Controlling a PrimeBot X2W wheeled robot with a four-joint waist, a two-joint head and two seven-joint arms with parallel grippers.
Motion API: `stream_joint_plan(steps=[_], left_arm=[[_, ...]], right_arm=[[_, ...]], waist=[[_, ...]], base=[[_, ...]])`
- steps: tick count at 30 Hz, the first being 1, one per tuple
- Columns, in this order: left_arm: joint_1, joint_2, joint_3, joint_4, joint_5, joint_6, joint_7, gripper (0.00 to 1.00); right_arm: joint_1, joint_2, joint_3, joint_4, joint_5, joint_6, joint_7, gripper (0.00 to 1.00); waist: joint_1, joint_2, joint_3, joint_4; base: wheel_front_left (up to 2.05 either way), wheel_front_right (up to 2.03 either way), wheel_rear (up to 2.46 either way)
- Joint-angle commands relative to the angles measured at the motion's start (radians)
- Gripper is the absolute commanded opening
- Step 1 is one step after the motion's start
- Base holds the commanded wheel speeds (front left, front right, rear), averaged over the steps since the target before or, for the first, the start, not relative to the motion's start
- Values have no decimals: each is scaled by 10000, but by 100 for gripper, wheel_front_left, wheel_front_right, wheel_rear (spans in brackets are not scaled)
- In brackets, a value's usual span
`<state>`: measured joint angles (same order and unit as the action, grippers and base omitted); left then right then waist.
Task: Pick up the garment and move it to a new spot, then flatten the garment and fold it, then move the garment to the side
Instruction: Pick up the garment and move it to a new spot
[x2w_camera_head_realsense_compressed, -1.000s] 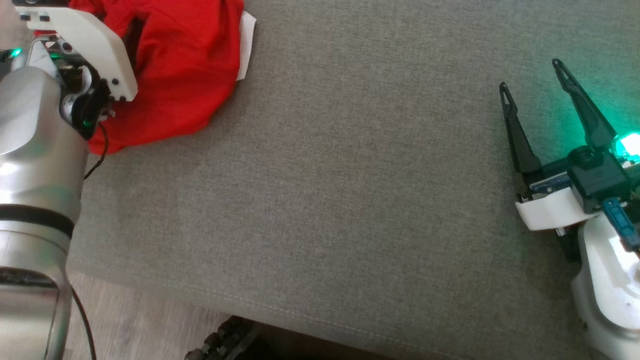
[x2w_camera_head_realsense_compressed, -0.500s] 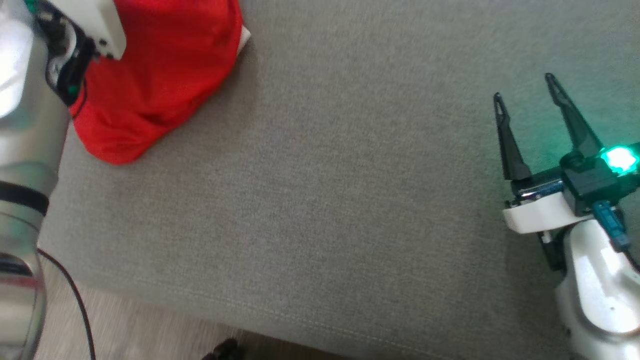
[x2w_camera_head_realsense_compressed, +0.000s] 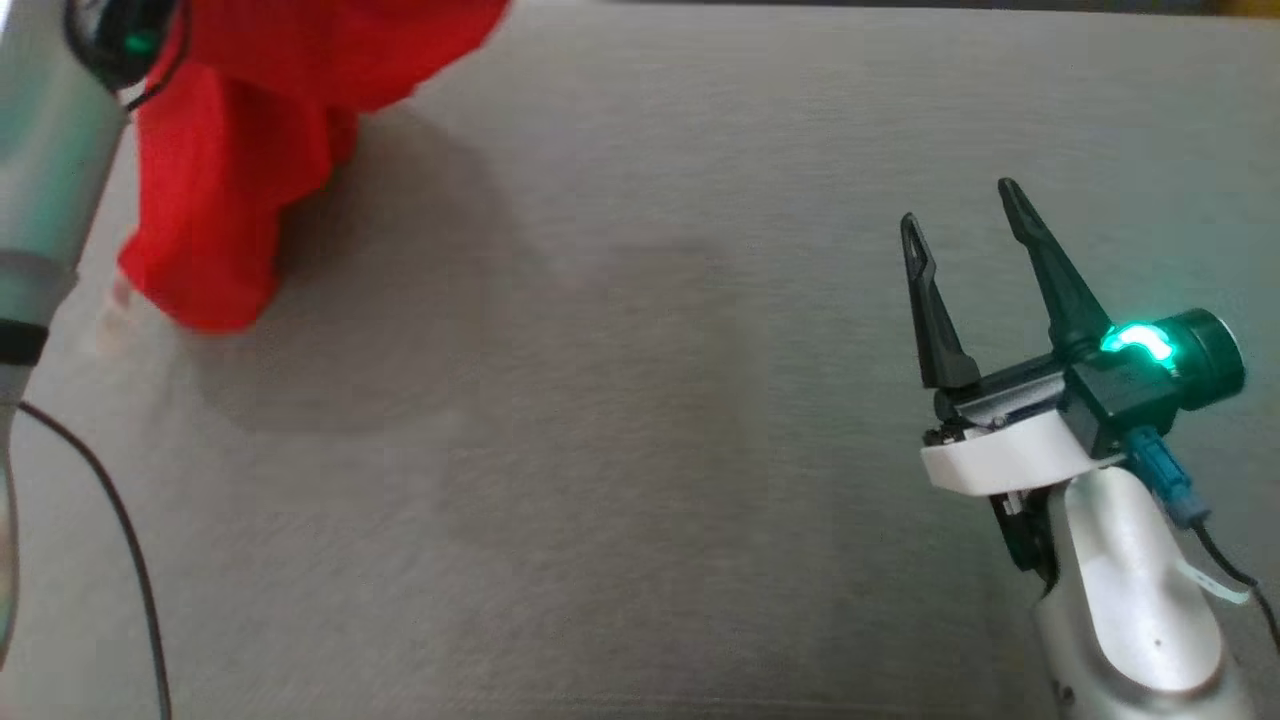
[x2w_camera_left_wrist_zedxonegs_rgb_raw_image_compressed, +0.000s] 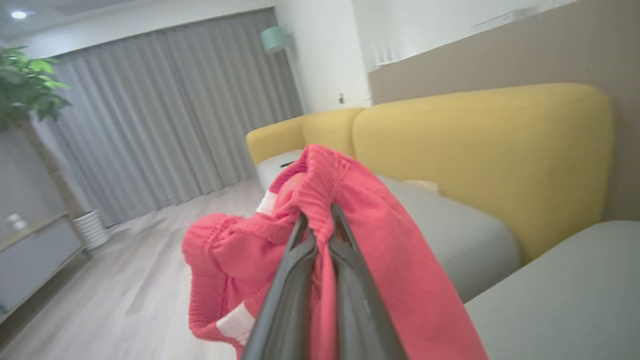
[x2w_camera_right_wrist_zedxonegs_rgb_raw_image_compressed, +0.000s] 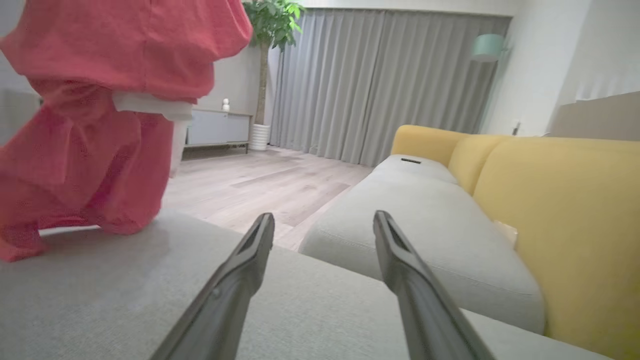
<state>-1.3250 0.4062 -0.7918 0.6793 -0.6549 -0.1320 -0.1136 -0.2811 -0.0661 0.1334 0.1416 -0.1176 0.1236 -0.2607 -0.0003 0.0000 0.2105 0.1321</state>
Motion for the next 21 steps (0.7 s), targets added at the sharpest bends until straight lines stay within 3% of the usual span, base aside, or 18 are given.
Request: stream_joint_plan(steps=[1, 5, 10, 16, 21], left_arm=[[-776, 329, 221, -479, -263, 14, 63, 0], [-891, 115, -95, -908, -541, 14, -21, 0], [-738, -460, -431, -813, -370, 20, -659, 0], [219, -1057, -1123, -614, -256, 17, -1034, 0], [2267, -1710, -1520, -531, -352, 88, -1404, 0]], right_arm=[[-171, 145, 316, -438, 244, 71, -11, 100], [-270, 154, 680, -793, 887, 71, -11, 100], [-267, 156, 757, -1084, 1223, 71, -11, 100], [-163, 157, 759, -1209, 1404, 71, -11, 100], [-52, 157, 670, -1206, 1500, 71, -11, 100]], waist=[[3, 0, -596, -1512], [3, 0, -462, -2686], [3, 0, -172, -3678], [3, 0, 117, -4143], [3, 0, 340, -4213]], base=[[0, 0, 0], [0, 0, 0], [0, 0, 0], [0, 0, 0], [0, 0, 0]])
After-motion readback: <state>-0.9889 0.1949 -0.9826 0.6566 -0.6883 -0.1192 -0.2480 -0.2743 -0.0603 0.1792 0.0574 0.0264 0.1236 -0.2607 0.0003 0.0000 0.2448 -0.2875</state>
